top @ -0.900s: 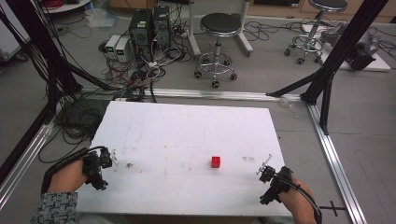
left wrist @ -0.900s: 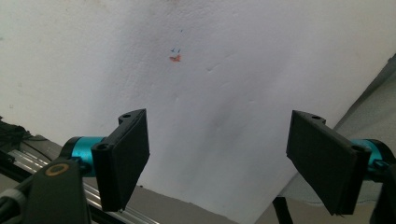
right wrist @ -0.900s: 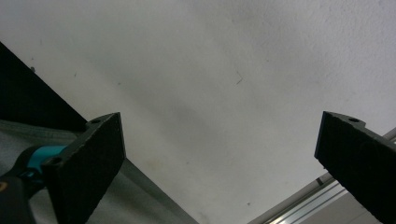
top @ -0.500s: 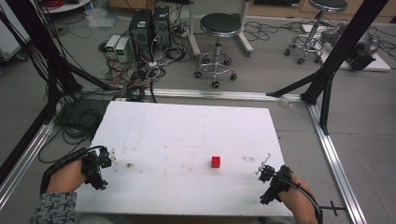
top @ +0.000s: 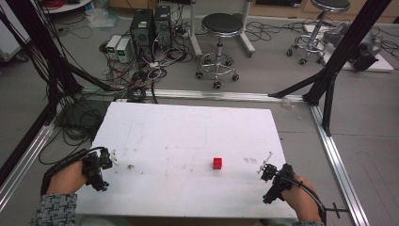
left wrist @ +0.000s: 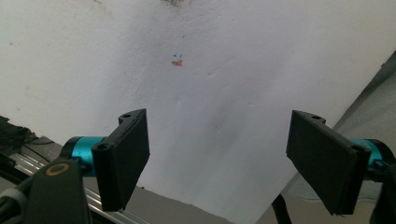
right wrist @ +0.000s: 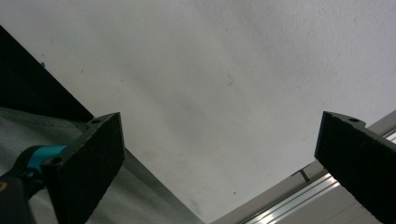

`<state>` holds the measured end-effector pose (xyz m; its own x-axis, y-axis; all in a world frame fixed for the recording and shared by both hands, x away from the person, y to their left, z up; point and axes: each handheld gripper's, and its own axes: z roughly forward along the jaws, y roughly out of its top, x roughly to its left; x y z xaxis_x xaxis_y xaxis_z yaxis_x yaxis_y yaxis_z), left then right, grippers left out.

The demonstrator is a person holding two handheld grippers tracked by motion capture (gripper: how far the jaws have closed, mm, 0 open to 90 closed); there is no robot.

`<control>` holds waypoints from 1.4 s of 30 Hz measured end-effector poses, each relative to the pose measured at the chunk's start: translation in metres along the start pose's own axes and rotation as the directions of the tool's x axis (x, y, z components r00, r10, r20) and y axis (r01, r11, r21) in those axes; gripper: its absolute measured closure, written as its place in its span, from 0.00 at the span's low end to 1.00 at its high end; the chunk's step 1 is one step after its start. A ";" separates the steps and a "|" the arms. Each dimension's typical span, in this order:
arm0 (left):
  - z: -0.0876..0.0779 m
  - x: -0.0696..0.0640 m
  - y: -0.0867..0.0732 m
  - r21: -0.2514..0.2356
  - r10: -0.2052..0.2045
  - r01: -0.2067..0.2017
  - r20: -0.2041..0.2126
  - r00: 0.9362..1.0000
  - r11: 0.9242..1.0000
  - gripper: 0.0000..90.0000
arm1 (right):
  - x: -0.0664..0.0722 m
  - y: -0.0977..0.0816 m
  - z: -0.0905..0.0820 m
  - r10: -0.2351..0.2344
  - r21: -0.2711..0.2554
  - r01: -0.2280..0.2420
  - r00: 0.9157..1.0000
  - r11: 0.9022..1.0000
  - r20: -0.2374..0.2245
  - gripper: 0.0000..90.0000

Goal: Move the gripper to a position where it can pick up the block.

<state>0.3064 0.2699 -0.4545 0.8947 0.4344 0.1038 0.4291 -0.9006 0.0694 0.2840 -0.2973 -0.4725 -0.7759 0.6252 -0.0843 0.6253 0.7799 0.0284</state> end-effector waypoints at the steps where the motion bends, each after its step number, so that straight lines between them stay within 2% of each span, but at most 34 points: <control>1: 0.000 0.000 0.000 -0.002 0.001 -0.001 -0.002 1.000 1.000 0.24 | -0.001 0.001 -0.002 -0.005 -0.001 0.005 1.000 1.000 0.000 0.01; 3: 0.000 0.000 0.000 -0.002 0.002 -0.002 -0.006 1.000 1.000 0.24 | -0.002 0.001 -0.003 -0.005 -0.007 0.005 1.000 1.000 -0.003 0.01; 9: -0.001 0.001 -0.001 -0.007 -0.001 0.001 -0.003 1.000 1.000 0.24 | -0.003 0.006 -0.012 -0.075 0.000 0.075 0.997 0.997 0.017 0.01; 11: -0.001 0.001 -0.001 -0.012 -0.006 0.006 -0.006 1.000 1.000 0.24 | -0.005 0.008 -0.015 -0.085 -0.001 0.085 0.996 0.996 0.023 0.01; 15: -0.003 0.001 -0.001 -0.012 -0.003 0.003 -0.011 1.000 1.000 0.24 | -0.009 0.012 -0.019 -0.138 -0.007 0.138 0.990 0.990 0.023 0.01; 22: -0.002 0.001 -0.001 -0.020 -0.009 0.009 -0.006 1.000 1.000 0.24 | -0.019 0.018 -0.024 -0.203 0.010 0.203 0.979 0.979 0.033 0.01; 25: -0.001 0.001 -0.001 -0.018 -0.010 0.010 -0.003 1.000 1.000 0.24 | -0.024 0.024 -0.031 -0.270 0.008 0.270 0.962 0.963 0.033 0.01; 27: -0.002 0.001 -0.001 -0.019 -0.008 0.008 -0.003 1.000 1.000 0.24 | -0.024 0.026 -0.034 -0.273 0.015 0.272 0.962 0.962 0.034 0.01; 28: -0.002 0.001 -0.001 -0.019 -0.008 0.008 -0.006 1.000 1.000 0.24 | -0.025 0.028 -0.036 -0.287 0.015 0.287 0.957 0.958 0.038 0.01; 29: -0.002 0.001 -0.001 -0.020 -0.006 0.006 -0.008 1.000 1.000 0.24 | -0.026 0.030 -0.039 -0.313 0.021 0.313 0.949 0.950 0.043 0.01; 30: -0.003 0.001 0.000 -0.022 -0.007 0.007 -0.008 1.000 1.000 0.24 | -0.026 0.032 -0.041 -0.319 0.015 0.319 0.947 0.948 0.041 0.01; 31: -0.003 0.000 0.000 -0.022 -0.005 0.004 -0.009 1.000 1.000 0.24 | -0.028 0.035 -0.044 -0.340 0.014 0.340 0.939 0.940 0.052 0.01; 32: -0.003 0.000 0.000 -0.024 -0.005 0.005 -0.009 1.000 1.000 0.24 | -0.031 0.039 -0.049 -0.370 0.007 0.370 0.927 0.929 0.058 0.01; 34: -0.003 0.000 0.000 -0.024 -0.006 0.006 -0.006 1.000 1.000 0.24 | -0.030 0.040 -0.051 -0.362 0.000 0.363 0.931 0.932 0.053 0.01; 37: -0.003 0.000 0.000 -0.024 -0.007 0.007 -0.010 1.000 1.000 0.24 | -0.032 0.048 -0.056 -0.391 -0.009 0.392 0.919 0.920 0.054 0.01; 39: -0.003 0.000 0.000 -0.024 -0.006 0.006 -0.009 1.000 1.000 0.24 | -0.031 0.053 -0.058 -0.422 -0.004 0.423 0.904 0.906 0.063 0.01; 41: -0.004 0.000 0.000 -0.027 -0.004 0.004 -0.010 1.000 1.000 0.24 | -0.031 0.058 -0.060 -0.445 -0.006 0.446 0.894 0.895 0.058 0.01; 42: -0.003 0.000 0.000 -0.031 -0.006 0.006 -0.011 1.000 0.999 0.24 | -0.031 0.061 -0.061 -0.463 0.004 0.464 0.884 0.886 0.057 0.01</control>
<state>0.3058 0.2698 -0.4511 0.8908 0.4398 0.1139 0.4300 -0.8972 0.1011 0.3412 -0.2670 -0.4074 -0.9710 0.1901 -0.1448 0.1947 0.9807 -0.0176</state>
